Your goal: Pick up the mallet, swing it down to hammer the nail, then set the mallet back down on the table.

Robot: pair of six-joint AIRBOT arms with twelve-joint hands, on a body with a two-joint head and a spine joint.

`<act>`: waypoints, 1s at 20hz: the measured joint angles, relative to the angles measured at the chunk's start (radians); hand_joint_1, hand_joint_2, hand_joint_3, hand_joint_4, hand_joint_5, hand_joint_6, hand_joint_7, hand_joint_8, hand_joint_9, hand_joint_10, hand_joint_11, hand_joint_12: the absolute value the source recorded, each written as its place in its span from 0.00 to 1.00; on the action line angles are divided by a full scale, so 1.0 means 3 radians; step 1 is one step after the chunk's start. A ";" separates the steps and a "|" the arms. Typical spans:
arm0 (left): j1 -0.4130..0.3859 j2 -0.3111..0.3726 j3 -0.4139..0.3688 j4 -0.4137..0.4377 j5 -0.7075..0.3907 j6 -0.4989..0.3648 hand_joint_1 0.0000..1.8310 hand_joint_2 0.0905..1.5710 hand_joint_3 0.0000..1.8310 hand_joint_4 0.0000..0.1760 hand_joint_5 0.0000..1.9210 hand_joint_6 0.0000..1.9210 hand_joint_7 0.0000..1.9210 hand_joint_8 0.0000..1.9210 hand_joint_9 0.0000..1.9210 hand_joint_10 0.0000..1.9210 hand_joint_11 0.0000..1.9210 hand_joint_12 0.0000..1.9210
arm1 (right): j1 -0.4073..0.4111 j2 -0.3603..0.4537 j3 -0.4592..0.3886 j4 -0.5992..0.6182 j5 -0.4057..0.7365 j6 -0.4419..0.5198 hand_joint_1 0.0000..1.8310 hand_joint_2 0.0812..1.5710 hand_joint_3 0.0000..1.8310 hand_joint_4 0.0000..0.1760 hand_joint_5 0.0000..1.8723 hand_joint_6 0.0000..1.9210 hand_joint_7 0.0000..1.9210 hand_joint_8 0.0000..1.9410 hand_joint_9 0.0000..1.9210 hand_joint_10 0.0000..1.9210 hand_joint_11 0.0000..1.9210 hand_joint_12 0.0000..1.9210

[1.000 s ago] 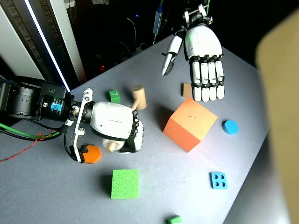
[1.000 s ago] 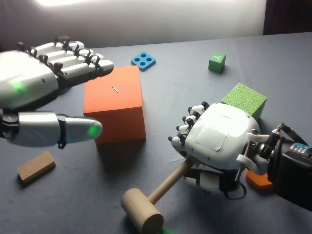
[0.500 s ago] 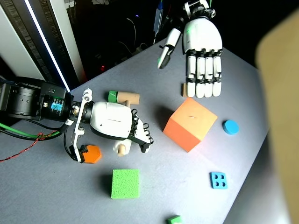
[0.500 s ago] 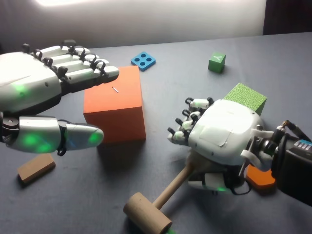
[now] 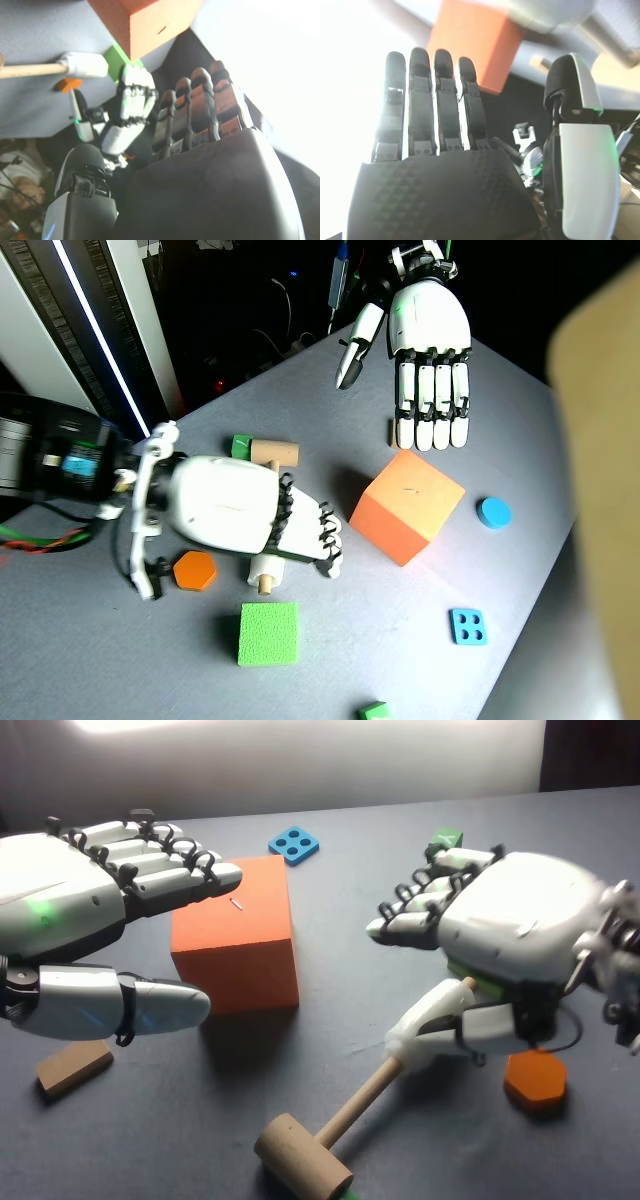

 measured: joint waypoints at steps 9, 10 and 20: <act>0.0000 0.0003 -0.0023 0.0004 -0.0005 -0.0008 0.16 0.75 0.00 0.00 0.16 1.00 0.14 1.00 0.19 1.00 0.24 1.00 | 0.0098 0.0562 -0.0217 -0.0031 -0.0575 0.0083 0.39 0.59 0.00 0.00 0.12 0.95 0.12 0.97 0.18 0.98 0.22 0.99; 0.0000 0.0003 -0.0023 0.0001 -0.0009 -0.0011 0.12 0.76 0.00 0.00 0.25 1.00 0.24 1.00 0.27 1.00 0.32 1.00 | 0.0114 0.0599 -0.0224 -0.0032 -0.0553 0.0109 0.38 0.58 0.00 0.00 0.13 0.99 0.12 0.99 0.19 1.00 0.29 1.00; -0.0235 -0.0022 -0.0159 -0.0014 0.0272 0.0081 0.44 0.84 0.00 1.00 0.75 1.00 0.85 1.00 0.90 1.00 0.95 1.00 | 0.0071 0.0573 -0.0237 -0.0125 -0.0223 0.0183 0.47 0.78 0.02 0.00 0.77 1.00 0.81 1.00 0.83 1.00 0.86 1.00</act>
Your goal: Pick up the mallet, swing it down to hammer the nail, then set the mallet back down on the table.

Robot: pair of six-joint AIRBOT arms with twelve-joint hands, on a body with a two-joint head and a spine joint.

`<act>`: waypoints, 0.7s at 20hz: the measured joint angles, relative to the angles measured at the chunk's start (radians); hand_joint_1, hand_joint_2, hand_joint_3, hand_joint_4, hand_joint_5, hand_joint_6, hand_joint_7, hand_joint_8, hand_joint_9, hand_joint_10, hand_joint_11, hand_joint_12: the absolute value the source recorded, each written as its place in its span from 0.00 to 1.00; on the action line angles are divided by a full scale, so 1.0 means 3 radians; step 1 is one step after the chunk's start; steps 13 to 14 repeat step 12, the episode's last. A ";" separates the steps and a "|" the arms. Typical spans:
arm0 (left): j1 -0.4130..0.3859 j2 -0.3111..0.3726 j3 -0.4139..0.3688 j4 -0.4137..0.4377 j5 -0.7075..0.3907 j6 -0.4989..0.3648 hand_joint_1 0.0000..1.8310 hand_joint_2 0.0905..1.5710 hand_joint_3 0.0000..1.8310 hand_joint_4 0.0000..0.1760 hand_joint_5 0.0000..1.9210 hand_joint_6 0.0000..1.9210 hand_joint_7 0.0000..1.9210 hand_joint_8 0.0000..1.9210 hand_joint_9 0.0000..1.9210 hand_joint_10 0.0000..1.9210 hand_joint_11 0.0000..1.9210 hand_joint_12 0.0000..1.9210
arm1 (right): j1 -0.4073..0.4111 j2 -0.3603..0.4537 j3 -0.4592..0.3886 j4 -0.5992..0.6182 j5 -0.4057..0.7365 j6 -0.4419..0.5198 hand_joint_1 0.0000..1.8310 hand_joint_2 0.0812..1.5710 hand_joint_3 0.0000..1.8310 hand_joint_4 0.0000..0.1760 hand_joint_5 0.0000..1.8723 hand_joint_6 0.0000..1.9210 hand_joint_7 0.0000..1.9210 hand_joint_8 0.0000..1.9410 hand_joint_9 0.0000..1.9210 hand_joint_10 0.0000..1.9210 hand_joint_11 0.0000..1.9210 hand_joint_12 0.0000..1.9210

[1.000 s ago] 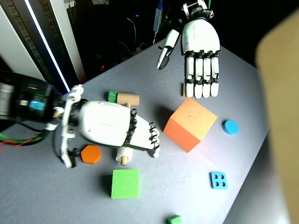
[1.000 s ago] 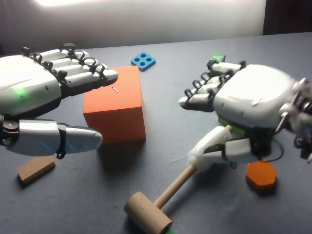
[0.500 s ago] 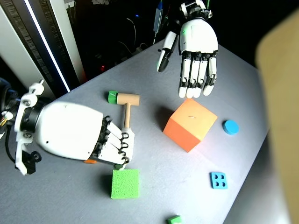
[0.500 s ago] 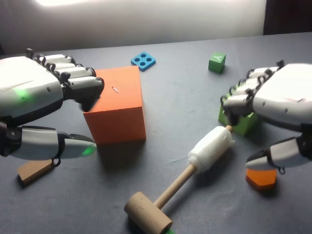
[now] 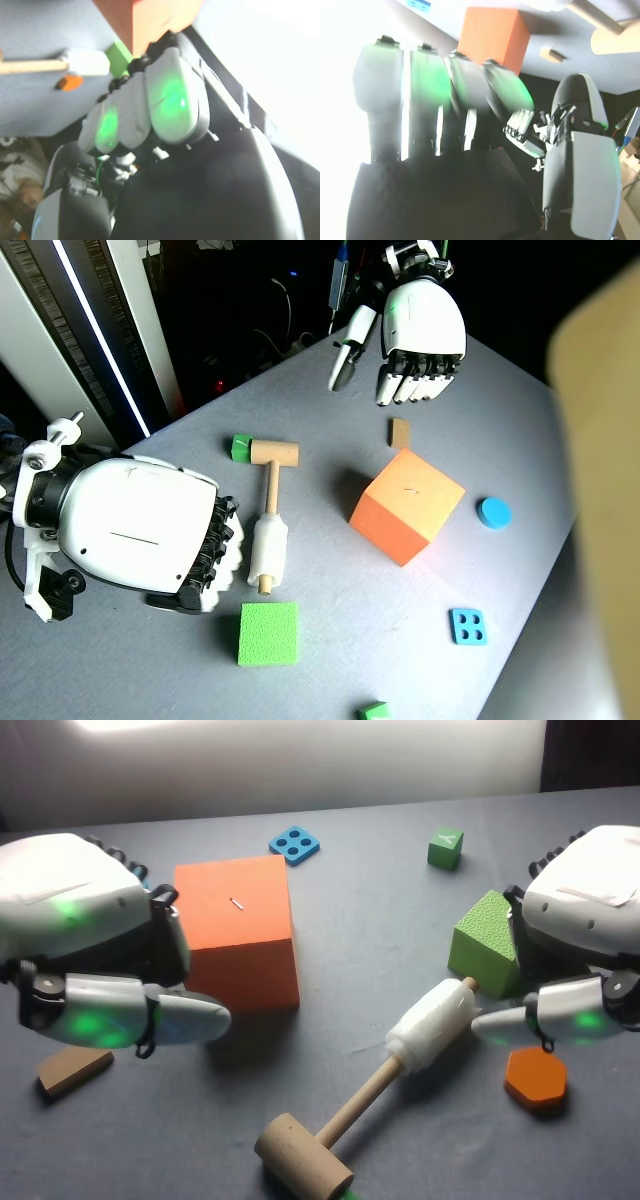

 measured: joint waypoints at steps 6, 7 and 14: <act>-0.0245 -0.0070 -0.0028 -0.0015 0.0050 0.0102 0.54 0.88 0.01 0.94 0.81 1.00 0.83 1.00 0.86 1.00 0.91 1.00 | -0.0039 0.0008 0.0000 -0.0459 0.0172 0.0329 0.62 0.85 0.01 0.00 0.71 1.00 0.78 1.00 0.82 1.00 0.84 1.00; -0.0253 -0.0070 -0.0045 -0.0014 0.0055 0.0102 0.55 0.86 0.00 0.88 0.80 1.00 0.82 1.00 0.85 1.00 0.89 1.00 | -0.0074 0.0029 0.0000 -0.0748 0.0231 0.0581 0.60 0.86 0.01 0.00 0.72 1.00 0.78 1.00 0.81 1.00 0.83 1.00; -0.0252 -0.0074 -0.0051 -0.0011 0.0048 0.0100 0.51 0.88 0.01 0.46 0.78 1.00 0.79 1.00 0.81 1.00 0.85 1.00 | -0.0088 0.0090 0.0003 -0.1278 0.0417 0.1025 0.57 0.88 0.01 0.00 0.74 1.00 0.78 1.00 0.81 1.00 0.83 1.00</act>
